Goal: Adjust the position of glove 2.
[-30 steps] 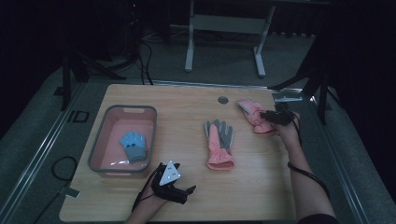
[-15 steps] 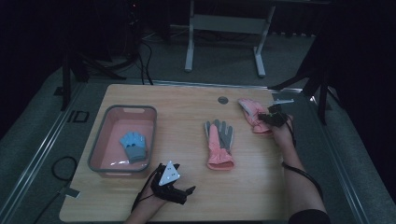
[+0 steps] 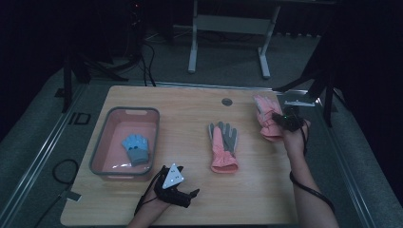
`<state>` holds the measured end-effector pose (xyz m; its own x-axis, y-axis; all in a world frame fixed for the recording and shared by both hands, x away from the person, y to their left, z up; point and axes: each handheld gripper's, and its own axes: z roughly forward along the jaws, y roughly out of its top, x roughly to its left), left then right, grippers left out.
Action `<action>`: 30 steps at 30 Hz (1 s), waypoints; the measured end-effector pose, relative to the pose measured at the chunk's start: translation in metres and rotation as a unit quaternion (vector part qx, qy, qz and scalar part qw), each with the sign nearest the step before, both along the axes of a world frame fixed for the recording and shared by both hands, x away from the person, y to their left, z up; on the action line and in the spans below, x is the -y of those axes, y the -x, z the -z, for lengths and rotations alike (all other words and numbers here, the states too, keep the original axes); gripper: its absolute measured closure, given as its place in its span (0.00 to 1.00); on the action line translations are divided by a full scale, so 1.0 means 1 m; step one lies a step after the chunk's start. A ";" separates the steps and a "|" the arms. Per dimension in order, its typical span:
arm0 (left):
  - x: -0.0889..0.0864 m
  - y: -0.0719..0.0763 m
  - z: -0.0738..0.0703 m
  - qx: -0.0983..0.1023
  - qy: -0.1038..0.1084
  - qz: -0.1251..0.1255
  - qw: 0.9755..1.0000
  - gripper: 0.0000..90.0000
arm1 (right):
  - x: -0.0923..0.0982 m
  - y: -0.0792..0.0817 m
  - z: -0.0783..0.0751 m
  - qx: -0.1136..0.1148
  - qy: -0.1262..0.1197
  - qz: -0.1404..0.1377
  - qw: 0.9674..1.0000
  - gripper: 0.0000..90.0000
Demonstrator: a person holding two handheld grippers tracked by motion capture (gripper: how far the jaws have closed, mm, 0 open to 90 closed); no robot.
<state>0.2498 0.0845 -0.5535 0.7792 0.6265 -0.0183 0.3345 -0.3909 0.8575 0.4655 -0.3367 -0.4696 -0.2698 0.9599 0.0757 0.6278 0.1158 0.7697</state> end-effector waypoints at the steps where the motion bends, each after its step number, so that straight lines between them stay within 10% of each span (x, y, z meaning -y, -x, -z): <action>1: 0.000 0.000 0.000 0.001 -0.001 -0.001 1.000 0.03 | 0.000 0.008 -0.004 0.002 0.000 0.006 1.000 1.00; 18: 0.003 -0.001 -0.003 0.010 -0.005 0.004 1.000 0.03 | -0.017 0.105 0.003 0.007 -0.027 0.074 0.997 1.00; 30: 0.004 -0.001 -0.002 0.007 -0.011 0.012 1.000 0.03 | -0.033 0.116 0.041 -0.031 -0.013 0.081 0.996 1.00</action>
